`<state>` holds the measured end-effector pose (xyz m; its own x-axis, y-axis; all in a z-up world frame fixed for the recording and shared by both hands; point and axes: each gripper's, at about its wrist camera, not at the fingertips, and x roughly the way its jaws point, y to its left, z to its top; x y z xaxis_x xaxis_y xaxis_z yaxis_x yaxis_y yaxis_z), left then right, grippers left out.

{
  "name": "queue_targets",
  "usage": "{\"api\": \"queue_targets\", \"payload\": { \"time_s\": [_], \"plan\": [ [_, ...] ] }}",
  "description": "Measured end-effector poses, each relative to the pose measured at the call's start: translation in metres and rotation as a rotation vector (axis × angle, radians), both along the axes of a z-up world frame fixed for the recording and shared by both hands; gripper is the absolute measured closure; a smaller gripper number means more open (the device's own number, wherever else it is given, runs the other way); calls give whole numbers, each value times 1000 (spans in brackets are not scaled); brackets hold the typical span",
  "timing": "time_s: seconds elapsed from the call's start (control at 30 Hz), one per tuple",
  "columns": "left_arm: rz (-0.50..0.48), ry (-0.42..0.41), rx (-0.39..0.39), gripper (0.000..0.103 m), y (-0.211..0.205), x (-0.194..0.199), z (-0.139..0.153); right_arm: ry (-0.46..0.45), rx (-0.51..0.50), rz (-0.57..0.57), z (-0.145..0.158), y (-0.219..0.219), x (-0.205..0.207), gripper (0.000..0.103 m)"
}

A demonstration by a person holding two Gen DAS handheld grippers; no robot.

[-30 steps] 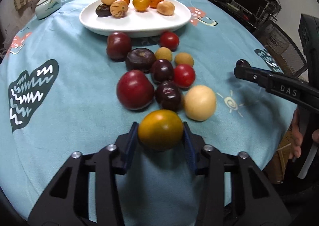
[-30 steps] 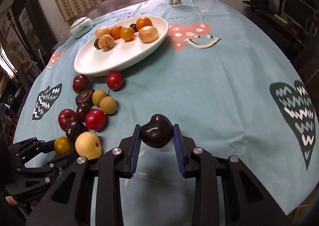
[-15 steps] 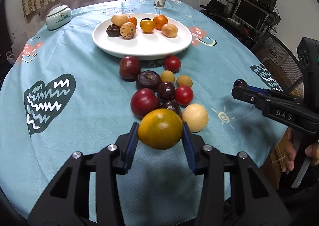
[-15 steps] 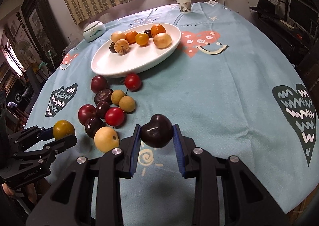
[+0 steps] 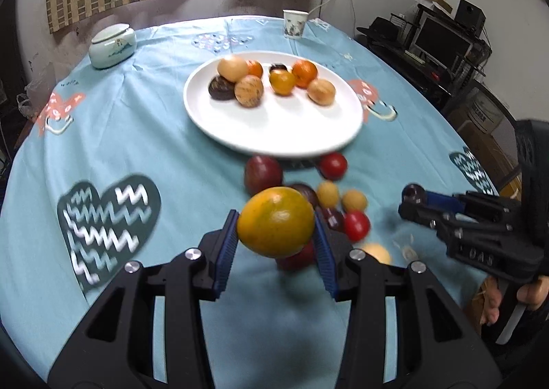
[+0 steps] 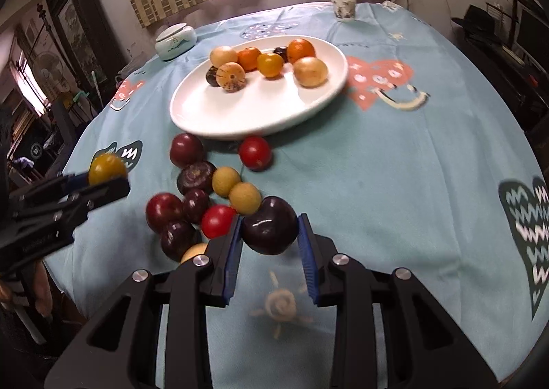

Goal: Organize fruits
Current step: 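Carry the dark plum and yellow-green tomato onto the plate, open both tools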

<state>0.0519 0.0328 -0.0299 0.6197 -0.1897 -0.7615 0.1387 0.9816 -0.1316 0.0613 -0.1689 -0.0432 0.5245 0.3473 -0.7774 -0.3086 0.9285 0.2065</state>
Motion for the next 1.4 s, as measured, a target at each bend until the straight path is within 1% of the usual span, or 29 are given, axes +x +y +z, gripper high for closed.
{"api": "queue_targets", "payload": {
  "time_s": [0.07,0.17,0.27,0.33,0.4,0.47,0.57,0.73,0.87,0.9,0.93,0.97,1.0,1.03,1.07,1.13,1.23,1.33,1.4],
  "plan": [
    [9,-11,1,60,6,26,8,-16,-15,29,8,12,13,71],
    [25,-21,34,60,10,63,16,-42,-30,78,21,35,39,71],
    [29,0,41,60,14,102,19,-54,-65,122,28,57,73,71],
    [35,18,53,60,16,127,15,-56,-88,133,28,69,99,71],
    [50,48,45,60,21,148,8,-60,-114,131,24,77,122,71],
    [59,76,24,60,25,163,0,-55,-126,127,19,82,141,71],
    [72,93,7,60,29,174,-10,-32,-117,133,9,88,160,71],
    [79,98,-14,60,35,183,-16,-19,-123,145,-2,94,171,71],
    [74,89,-17,59,33,185,-14,-23,-109,136,-5,94,176,70],
    [74,78,-18,51,33,185,-12,-27,-108,131,-5,94,178,70],
    [77,62,-17,36,33,182,-10,-32,-109,126,-5,93,179,70],
    [82,36,-17,32,34,178,-4,-36,-113,122,-6,93,179,69],
    [85,13,-17,30,34,174,0,-37,-123,115,-6,92,180,57],
    [85,-8,-17,30,35,170,5,-51,-141,96,-5,91,178,37],
    [86,-29,-17,29,37,165,10,-75,-138,84,-3,88,177,34],
    [99,-55,-29,22,42,157,17,-133,-145,53,3,81,171,33],
    [112,-65,-42,21,49,148,20,-189,-140,9,12,69,163,32],
    [120,-82,-39,21,52,137,24,-201,-137,-38,18,54,155,31],
    [125,-107,-36,19,53,126,27,-183,-111,-79,22,41,143,31]
  ]
}}
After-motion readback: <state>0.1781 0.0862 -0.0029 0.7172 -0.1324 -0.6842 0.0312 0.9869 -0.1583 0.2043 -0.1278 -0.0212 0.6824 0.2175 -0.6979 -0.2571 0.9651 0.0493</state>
